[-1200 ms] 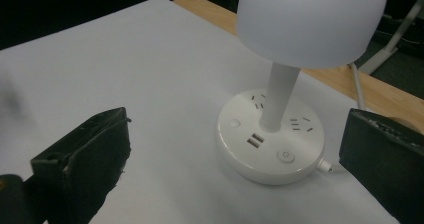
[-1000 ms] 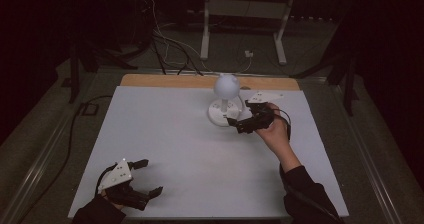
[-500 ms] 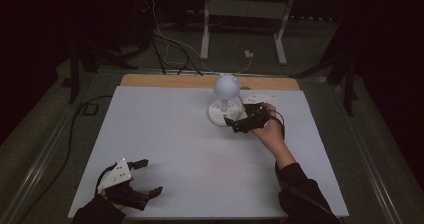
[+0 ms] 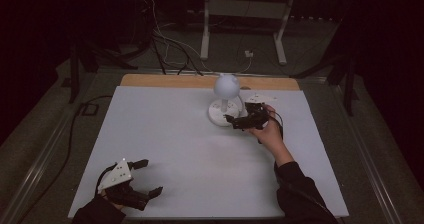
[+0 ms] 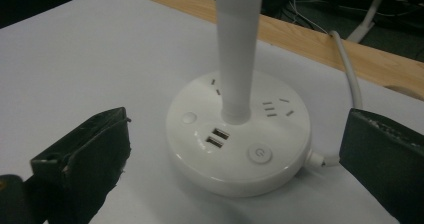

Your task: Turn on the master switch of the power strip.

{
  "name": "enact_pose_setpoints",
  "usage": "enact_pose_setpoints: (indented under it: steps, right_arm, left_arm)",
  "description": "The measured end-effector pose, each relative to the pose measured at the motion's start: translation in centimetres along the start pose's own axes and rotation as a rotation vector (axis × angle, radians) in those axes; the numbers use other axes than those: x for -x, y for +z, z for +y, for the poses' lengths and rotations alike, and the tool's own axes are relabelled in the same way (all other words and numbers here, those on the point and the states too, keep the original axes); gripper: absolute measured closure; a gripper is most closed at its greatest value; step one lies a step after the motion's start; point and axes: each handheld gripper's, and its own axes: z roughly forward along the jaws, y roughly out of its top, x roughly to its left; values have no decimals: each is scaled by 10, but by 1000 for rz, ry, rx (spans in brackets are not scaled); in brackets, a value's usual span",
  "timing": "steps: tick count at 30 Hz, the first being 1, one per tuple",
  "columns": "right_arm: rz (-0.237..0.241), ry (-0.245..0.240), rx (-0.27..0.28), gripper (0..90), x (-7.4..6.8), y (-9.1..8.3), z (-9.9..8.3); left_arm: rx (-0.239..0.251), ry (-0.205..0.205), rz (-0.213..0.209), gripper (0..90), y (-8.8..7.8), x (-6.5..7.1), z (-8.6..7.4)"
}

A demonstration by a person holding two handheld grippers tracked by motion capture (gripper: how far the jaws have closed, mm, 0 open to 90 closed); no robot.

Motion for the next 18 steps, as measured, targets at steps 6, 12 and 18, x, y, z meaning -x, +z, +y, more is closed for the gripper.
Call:
enact_pose_setpoints:
  steps: [6,12,18]
  right_arm:
    - [-21,1,5,10,1,7,-5]
    - [-60,13,-11,157,0,13,-6]
    - [-105,28,-26,374,-1,18,-6]
  left_arm:
    - [-2,-2,0,0,0,0,0]
    - [-3,-2,0,0,0,0,0]
    - [-4,-2,0,0,0,0,0]
